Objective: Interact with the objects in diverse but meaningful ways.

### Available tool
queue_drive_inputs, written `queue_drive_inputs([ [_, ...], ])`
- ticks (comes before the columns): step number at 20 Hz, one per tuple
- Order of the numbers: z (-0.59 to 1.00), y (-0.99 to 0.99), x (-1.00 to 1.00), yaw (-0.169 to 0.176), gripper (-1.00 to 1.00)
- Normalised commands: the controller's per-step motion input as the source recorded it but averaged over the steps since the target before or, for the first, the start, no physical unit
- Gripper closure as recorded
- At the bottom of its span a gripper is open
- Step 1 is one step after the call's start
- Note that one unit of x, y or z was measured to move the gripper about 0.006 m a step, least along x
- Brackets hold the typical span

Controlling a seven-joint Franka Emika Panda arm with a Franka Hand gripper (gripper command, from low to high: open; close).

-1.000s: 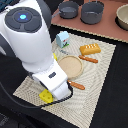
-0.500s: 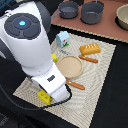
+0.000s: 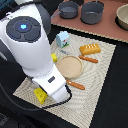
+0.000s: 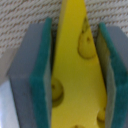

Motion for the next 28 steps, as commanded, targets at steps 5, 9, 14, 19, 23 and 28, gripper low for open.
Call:
queue_drive_inputs([
  [5, 1.00, 0.01, 0.36, 0.000, 1.00],
  [9, 0.84, 0.08, 0.24, 0.000, 1.00],
  [14, 0.34, 0.25, 0.00, 0.014, 1.00],
  [19, 0.01, 0.27, -0.39, 0.012, 1.00],
  [23, 0.00, 0.27, -0.67, 0.003, 1.00],
  [28, 0.00, 0.30, -0.81, 0.000, 1.00],
])
